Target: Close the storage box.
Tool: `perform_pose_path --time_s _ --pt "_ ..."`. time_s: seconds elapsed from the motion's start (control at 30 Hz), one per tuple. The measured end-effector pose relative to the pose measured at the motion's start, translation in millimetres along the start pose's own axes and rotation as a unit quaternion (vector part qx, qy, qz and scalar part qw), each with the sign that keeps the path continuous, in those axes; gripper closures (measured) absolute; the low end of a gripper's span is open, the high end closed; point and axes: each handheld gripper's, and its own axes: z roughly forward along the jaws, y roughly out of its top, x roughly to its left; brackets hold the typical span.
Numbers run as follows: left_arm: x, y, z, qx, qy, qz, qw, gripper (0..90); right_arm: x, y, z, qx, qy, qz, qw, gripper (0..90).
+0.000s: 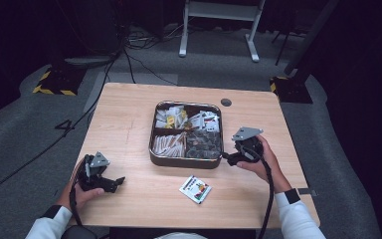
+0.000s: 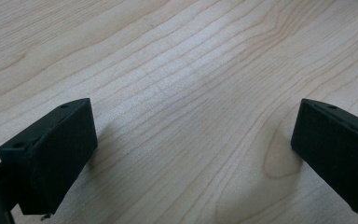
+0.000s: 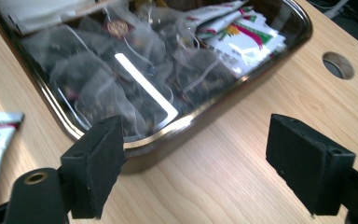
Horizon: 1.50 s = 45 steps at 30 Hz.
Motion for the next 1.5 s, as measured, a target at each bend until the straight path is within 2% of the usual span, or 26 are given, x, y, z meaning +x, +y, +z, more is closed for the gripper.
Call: perform_pose_path --time_s 0.33,0.7,0.83,0.93,1.07,1.5 --pt "0.0 0.0 0.0 0.000 0.000 0.000 1.0000 0.5 -0.9 -28.5 -8.9 0.016 -0.014 -0.010 0.9997 19.3" --pt "0.0 0.0 0.0 0.000 0.000 0.000 1.0000 0.5 -0.2 -57.1 -14.4 0.031 -0.021 -0.002 0.9993 19.3" --pt "0.0 0.0 0.0 0.000 0.000 0.000 1.0000 0.5 0.6 -65.3 -16.0 0.023 -0.022 0.004 0.9995 19.3" --pt "0.0 0.0 0.0 0.000 0.000 0.000 1.0000 0.5 0.7 -72.8 -16.4 0.029 -0.022 0.008 0.9993 19.3" --pt "0.0 0.0 0.0 0.000 0.000 0.000 1.0000 0.5 -1.0 -84.8 -16.9 0.035 -0.025 0.019 0.9989 19.4" --pt "0.0 0.0 0.0 0.000 0.000 0.000 1.0000 0.5 -8.7 -131.3 -28.2 0.028 -0.028 0.091 0.9951 19.6"
